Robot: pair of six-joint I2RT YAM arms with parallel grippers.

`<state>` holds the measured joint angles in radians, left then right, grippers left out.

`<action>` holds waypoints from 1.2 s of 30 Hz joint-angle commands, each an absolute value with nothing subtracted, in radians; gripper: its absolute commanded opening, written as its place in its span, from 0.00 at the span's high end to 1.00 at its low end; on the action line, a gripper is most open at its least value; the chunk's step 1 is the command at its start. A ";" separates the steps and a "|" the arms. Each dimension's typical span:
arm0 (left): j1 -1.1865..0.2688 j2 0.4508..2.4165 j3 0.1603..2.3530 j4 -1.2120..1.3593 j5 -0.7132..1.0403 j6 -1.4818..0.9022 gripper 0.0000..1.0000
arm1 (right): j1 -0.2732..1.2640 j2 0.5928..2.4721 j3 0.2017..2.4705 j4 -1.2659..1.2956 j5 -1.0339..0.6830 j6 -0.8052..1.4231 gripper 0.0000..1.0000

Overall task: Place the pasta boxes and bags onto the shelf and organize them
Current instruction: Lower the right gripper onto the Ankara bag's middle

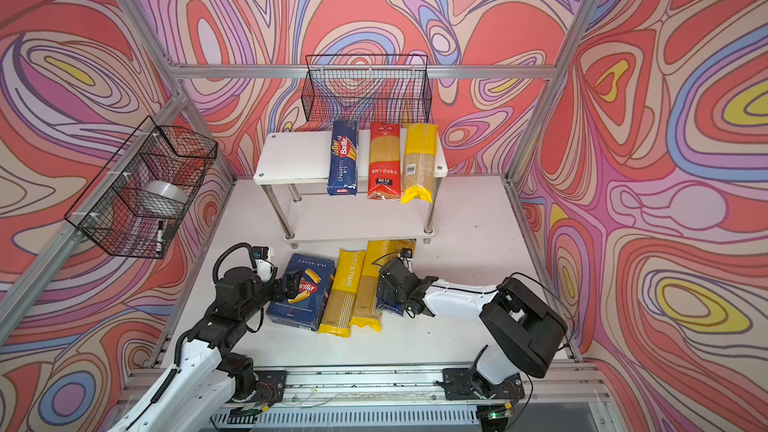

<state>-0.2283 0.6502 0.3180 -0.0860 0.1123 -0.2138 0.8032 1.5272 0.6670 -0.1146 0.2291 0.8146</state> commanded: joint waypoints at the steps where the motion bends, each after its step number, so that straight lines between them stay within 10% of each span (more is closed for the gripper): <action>1: -0.231 0.644 0.345 -0.100 0.124 -0.210 0.00 | 0.811 1.571 0.666 -0.166 0.227 0.842 0.03; 21: -0.230 0.641 0.345 -0.099 0.124 -0.210 0.00 | 0.859 1.216 0.554 -0.482 0.157 0.850 0.14; 36: -0.231 0.641 0.344 -0.100 0.125 -0.209 0.00 | 0.860 1.174 0.725 -0.647 0.404 0.728 0.02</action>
